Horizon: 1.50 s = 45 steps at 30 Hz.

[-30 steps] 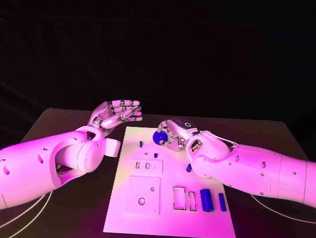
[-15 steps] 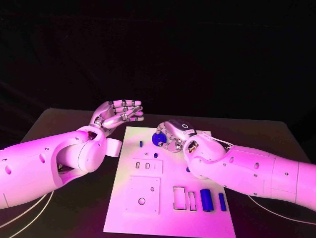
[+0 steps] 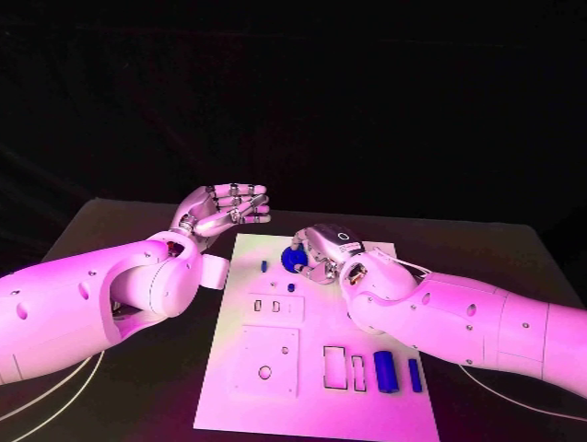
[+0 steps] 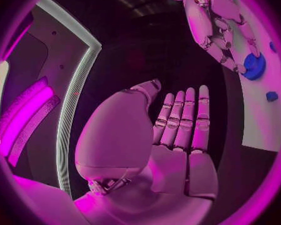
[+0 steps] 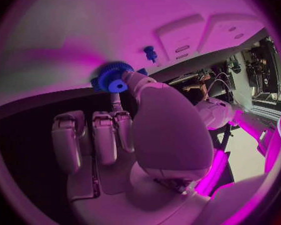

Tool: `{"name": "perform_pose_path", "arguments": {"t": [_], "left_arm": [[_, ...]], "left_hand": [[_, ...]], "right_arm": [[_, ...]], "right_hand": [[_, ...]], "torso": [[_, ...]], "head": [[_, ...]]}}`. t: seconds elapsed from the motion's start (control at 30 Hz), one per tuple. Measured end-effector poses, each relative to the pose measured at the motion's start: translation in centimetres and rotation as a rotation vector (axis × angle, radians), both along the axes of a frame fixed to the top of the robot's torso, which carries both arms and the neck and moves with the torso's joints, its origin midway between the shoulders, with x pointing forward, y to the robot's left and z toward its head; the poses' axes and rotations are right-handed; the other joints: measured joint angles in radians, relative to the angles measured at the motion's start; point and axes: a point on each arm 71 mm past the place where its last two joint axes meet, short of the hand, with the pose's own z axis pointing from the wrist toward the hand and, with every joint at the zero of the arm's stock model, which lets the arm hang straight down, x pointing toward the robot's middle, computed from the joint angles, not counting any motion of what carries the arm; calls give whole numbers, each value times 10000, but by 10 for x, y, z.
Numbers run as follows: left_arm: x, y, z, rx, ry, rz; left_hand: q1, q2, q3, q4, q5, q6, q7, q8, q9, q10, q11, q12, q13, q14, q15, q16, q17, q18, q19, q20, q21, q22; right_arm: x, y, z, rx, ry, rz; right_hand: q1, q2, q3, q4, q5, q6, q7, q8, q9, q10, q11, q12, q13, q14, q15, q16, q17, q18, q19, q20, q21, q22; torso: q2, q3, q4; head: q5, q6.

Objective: Assemble the parts on the task board

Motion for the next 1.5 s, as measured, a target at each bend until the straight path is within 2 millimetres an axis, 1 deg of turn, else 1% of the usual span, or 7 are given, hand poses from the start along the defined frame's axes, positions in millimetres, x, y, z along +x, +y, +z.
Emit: {"name": "perform_pose_path", "arguments": {"t": [0.37, 0.53, 0.6, 0.7, 0.8, 1.23, 1.5], "left_arm": [[1, 0, -1, 6, 8, 8], [2, 0, -1, 8, 9, 16], [2, 0, -1, 8, 11, 16], [2, 0, -1, 9, 13, 16], [2, 0, -1, 13, 16, 24], [2, 1, -1, 20, 19, 37], [2, 1, -1, 20, 19, 38]], "left_hand": [[0, 0, 0, 0, 0, 0, 0, 0, 1, 0, 0, 0, 0, 0, 0, 0, -1, 0, 0, 0, 0, 1], [0, 0, 0, 0, 0, 0, 0, 0, 0, 0, 0, 0, 0, 1, 0, 0, -2, 1, 0, 0, 0, 1], [0, 0, 0, 0, 0, 0, 0, 0, 1, 0, 0, 0, 0, 0, 0, 0, 7, 1, 0, 0, 0, 1], [-17, -17, 28, -28, 0, 0, 0, 0, 1, 0, 0, -44, 0, 0, 0, 0, 18, 0, 0, 0, 0, 2], [-29, -29, 57, -57, 0, -37, -37, 0, 1, 0, 0, -48, 0, 0, 0, 0, 18, 0, 0, 0, 0, -7], [-28, -28, 57, -57, 0, -37, -37, 0, 1, 0, 0, -48, 0, -36, 36, 0, 26, 1, 0, 0, 0, -7], [-28, -28, 73, -73, 0, -37, -37, 0, 1, 0, 0, -48, 0, -36, 36, 0, 25, 1, -38, -38, 0, -6]], "right_arm": [[1, 1, -1, -8, -17, -16], [2, 1, -2, -25, 29, -41], [2, 1, -4, -61, 81, -54], [2, 0, -5, -100, 168, -69], [3, 0, -5, -127, 258, -85], [4, -2, -7, -163, 541, -143], [5, -4, -9, -175, 784, -210]], "right_hand": [[-240, -126, 165, -102, -59, 0, 0, -10, 1, 2, 6, -99, 0, 0, 0, 0, -1, 0, 0, 0, 0, 6], [-738, -210, 221, -102, -266, -173, 88, -461, -20, -3, 180, -305, 0, 17, 93, 0, -2, 0, -1, 43, 0, 7], [-920, -363, 50, -63, -269, -385, 150, -666, -122, -93, 269, -400, 0, 0, 185, 0, -2, 1, -1, 111, 0, 7], [-1082, -395, -108, -2, -323, -422, 160, -756, -175, -92, 268, -400, 0, 0, 184, 0, -2, 1, -1, 111, 0, 7], [-1262, -312, -257, 91, -31, -422, 159, -845, -183, -92, 268, -400, 0, 1, 184, 0, -2, 1, -13, 172, -1, 6], [-1299, -275, -264, 97, 29, -426, 161, -881, -197, -92, 268, -400, 7, 0, 183, 0, -3, 1, -1, 183, -1, 5], [-2101, 34, -571, 611, 554, -390, 126, -1002, -184, -92, 268, -400, 7, 0, 183, 0, -3, 1, -1, 182, -1, 4]], "torso": [[-1, 4, -20], [-1, 11, -18], [-1, 15, -18], [-1, 19, -19], [-1, 23, -20], [5, 30, -33], [5, 27, -30]], "head": [[-17, 8], [-12, 15], [-6, 16], [4, 17], [8, 11], [19, 16], [6, 27]]}}
